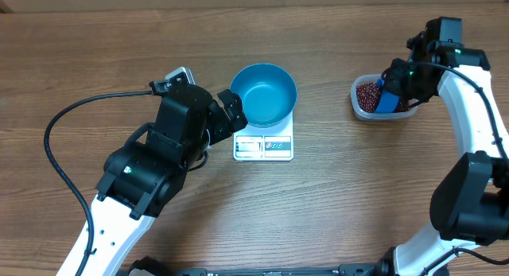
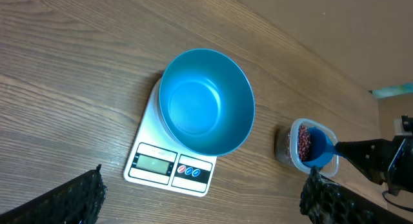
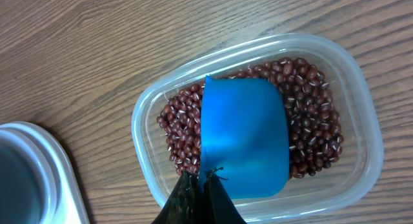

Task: Scoop item into bowl and weigh 150g on scale
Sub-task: 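Push the scoop through the beans with the right gripper to fill it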

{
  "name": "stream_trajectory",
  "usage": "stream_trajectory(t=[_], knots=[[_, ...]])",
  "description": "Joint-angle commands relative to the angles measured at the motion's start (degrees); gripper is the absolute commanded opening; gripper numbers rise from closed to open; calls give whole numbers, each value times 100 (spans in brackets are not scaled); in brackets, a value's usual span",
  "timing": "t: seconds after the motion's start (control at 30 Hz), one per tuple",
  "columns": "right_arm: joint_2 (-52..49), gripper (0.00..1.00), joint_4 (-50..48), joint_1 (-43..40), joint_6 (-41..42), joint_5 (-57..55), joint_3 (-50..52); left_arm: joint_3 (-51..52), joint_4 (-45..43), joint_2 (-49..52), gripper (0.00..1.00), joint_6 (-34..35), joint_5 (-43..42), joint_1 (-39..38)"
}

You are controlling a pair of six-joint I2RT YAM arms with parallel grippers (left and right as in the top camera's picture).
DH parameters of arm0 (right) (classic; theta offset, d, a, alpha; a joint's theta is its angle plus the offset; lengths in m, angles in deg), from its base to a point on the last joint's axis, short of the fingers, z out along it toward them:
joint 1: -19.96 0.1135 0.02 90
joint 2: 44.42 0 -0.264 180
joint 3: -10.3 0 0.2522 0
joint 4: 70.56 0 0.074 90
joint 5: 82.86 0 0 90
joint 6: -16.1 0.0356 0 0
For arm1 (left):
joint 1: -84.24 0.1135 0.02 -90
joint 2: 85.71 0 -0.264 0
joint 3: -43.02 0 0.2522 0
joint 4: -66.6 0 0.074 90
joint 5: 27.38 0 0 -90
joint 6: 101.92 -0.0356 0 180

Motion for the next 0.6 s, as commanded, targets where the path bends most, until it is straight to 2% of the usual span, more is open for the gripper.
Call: stream_trajectory(t=[0.0, 0.57], knots=[[-31, 4, 68, -96, 20, 273, -26, -107, -17, -42, 100, -107, 94, -7], [-31, 4, 105, -144, 26, 634, -26, -107, -17, -42, 100, -107, 94, -7]])
